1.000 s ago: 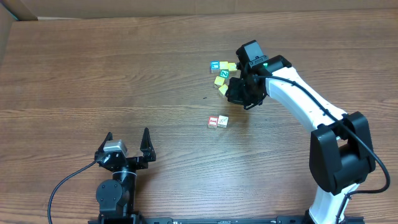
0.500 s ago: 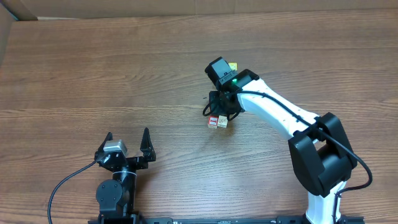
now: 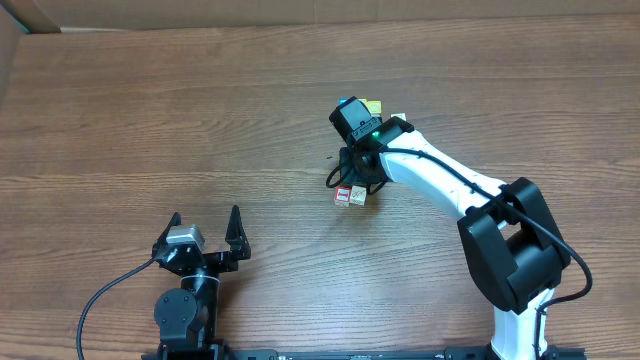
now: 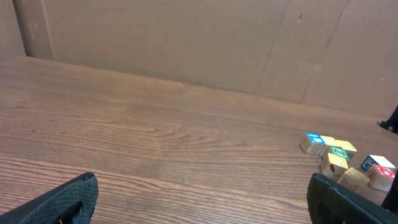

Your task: Flip 4 blocks

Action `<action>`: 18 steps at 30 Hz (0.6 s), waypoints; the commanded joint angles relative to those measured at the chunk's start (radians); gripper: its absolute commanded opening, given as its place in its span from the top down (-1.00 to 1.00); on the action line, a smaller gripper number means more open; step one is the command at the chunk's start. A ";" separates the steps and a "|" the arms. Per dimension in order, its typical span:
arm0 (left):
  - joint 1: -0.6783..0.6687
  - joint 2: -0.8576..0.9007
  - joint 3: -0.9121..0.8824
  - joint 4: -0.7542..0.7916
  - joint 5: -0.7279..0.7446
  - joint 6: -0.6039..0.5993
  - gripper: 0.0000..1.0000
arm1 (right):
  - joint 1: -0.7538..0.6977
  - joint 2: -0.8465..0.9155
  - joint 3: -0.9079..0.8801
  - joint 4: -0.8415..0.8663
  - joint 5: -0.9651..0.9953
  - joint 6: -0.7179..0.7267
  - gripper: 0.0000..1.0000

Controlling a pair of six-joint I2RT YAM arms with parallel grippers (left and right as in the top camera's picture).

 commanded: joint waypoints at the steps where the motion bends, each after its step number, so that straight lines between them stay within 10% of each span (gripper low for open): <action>1: -0.007 -0.009 -0.003 0.001 0.011 0.019 -1.00 | -0.002 0.017 -0.006 -0.009 -0.060 0.016 0.92; 18: -0.007 -0.009 -0.003 0.001 0.011 0.019 -1.00 | -0.002 0.016 -0.006 -0.068 -0.119 0.015 0.92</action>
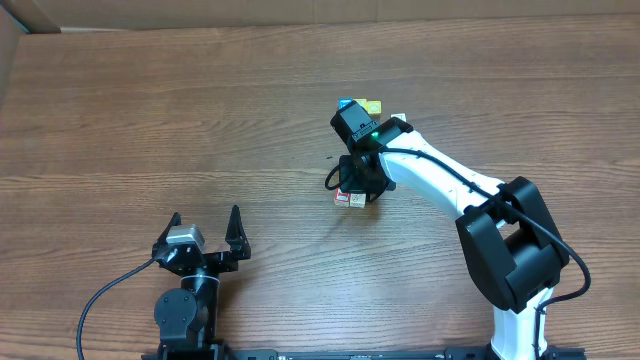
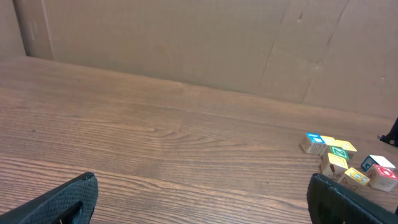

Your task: Flip 4 blocks

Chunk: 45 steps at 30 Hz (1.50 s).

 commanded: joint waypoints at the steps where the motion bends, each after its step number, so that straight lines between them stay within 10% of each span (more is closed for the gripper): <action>1: -0.007 -0.009 -0.003 0.001 0.011 0.019 -1.00 | -0.002 0.011 -0.005 0.012 -0.012 0.005 0.92; 45: -0.007 -0.009 -0.003 0.001 0.011 0.019 -1.00 | 0.063 0.091 0.158 -0.084 0.011 -0.108 0.92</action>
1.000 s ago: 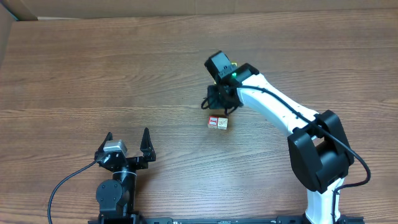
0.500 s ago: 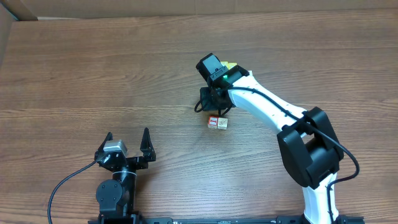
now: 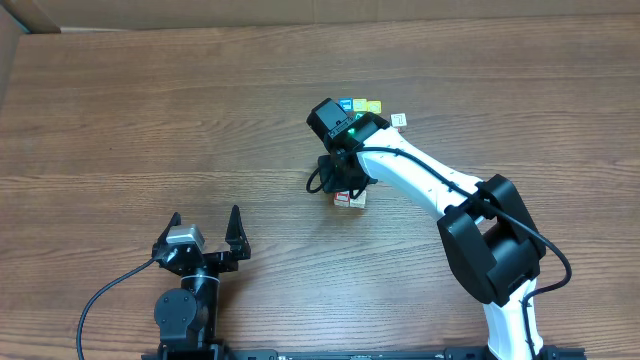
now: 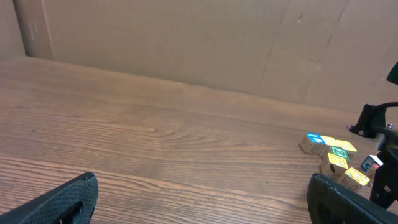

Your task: Flip 4 blocks

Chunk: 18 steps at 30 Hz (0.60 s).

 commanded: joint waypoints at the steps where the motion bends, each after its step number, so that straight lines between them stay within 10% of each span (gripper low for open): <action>1: -0.007 -0.009 -0.003 0.001 0.011 0.019 -1.00 | -0.001 0.011 0.002 -0.008 0.006 -0.013 0.92; 18: -0.007 -0.009 -0.003 0.001 0.011 0.019 -1.00 | -0.001 0.011 -0.002 0.075 0.040 -0.012 0.92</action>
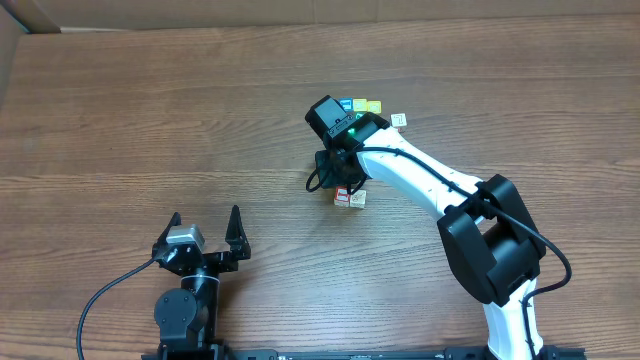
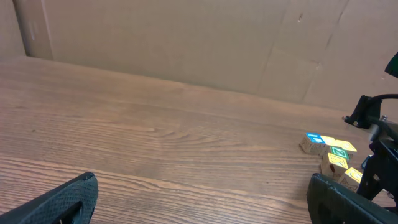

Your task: Flip 4 blocks

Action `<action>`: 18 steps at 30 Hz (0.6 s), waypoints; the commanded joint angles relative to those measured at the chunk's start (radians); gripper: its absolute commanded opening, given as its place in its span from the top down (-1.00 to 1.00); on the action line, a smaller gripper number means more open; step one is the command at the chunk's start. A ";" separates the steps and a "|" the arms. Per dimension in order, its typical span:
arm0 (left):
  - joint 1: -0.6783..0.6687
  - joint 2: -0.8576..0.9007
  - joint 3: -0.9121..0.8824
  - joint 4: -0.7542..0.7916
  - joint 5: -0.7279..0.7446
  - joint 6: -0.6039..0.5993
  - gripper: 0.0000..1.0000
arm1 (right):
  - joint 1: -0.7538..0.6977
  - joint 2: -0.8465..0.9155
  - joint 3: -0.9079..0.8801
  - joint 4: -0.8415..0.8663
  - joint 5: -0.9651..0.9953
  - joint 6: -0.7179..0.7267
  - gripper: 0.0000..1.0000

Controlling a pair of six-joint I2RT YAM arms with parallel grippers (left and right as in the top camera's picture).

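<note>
Several small picture blocks lie right of the table's middle. A blue block (image 1: 346, 104), a green one (image 1: 361, 104) and a yellow one (image 1: 375, 104) form a far row, with a cream block (image 1: 398, 119) beside them. Nearer, a red-and-white block (image 1: 343, 198) touches a cream block (image 1: 358, 199). My right gripper (image 1: 337, 184) hangs right over that near pair, its jaws hidden under the wrist. My left gripper (image 1: 207, 222) stands open at the near left, far from the blocks. In the left wrist view the blue block (image 2: 313, 142) and yellow blocks (image 2: 336, 163) show beside the right arm (image 2: 380, 149).
The wooden table (image 1: 150, 120) stretches wide to the left and back. A cardboard wall (image 2: 186, 43) stands along the far edge. The white right arm (image 1: 430, 180) reaches in from the near right across the table.
My right gripper stays over the near pair of blocks. In the left wrist view its arm has shifted and now hides the red-and-blue block. The left gripper has not moved.
My right gripper first hung just behind the near pair of blocks, right of where it is now. It then sat closer over them. Later the wrist had swung left, uncovering the far row, and it remains over the red-and-white block. The left arm stayed parked and open.
</note>
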 commanded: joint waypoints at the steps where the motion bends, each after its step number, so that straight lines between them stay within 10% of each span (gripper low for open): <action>1: -0.007 -0.009 -0.003 0.001 0.011 0.019 -1.00 | -0.001 0.011 -0.004 0.005 0.016 -0.006 0.92; 18: -0.007 -0.009 -0.003 0.001 0.011 0.019 -1.00 | -0.001 0.010 -0.032 -0.040 0.010 -0.023 0.92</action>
